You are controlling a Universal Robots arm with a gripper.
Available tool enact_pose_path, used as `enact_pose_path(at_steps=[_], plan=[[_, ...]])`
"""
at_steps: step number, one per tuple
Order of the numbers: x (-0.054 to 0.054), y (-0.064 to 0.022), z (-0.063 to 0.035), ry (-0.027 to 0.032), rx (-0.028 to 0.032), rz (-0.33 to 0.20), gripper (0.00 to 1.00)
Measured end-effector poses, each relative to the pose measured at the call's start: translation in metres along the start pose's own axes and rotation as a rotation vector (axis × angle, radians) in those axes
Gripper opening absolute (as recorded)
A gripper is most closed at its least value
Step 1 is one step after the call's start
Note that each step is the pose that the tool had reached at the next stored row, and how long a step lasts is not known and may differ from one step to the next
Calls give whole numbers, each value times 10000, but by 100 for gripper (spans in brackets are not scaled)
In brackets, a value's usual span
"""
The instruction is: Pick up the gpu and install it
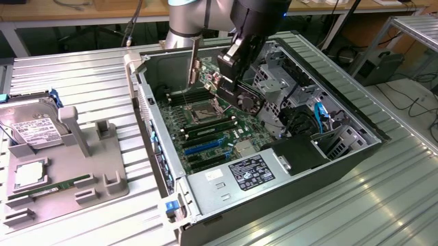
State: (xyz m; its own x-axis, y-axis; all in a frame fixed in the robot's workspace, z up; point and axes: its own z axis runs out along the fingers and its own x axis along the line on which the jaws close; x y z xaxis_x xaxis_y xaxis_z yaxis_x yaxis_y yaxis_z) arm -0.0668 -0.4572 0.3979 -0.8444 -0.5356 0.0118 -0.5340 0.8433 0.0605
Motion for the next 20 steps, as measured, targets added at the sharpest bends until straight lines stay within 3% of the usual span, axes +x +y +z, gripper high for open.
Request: enact_pose_path(at_steps=[14,20], plan=[[0,-4,62,86,81,-2719,26],[-1,-5,90,159,100,-4134,26]])
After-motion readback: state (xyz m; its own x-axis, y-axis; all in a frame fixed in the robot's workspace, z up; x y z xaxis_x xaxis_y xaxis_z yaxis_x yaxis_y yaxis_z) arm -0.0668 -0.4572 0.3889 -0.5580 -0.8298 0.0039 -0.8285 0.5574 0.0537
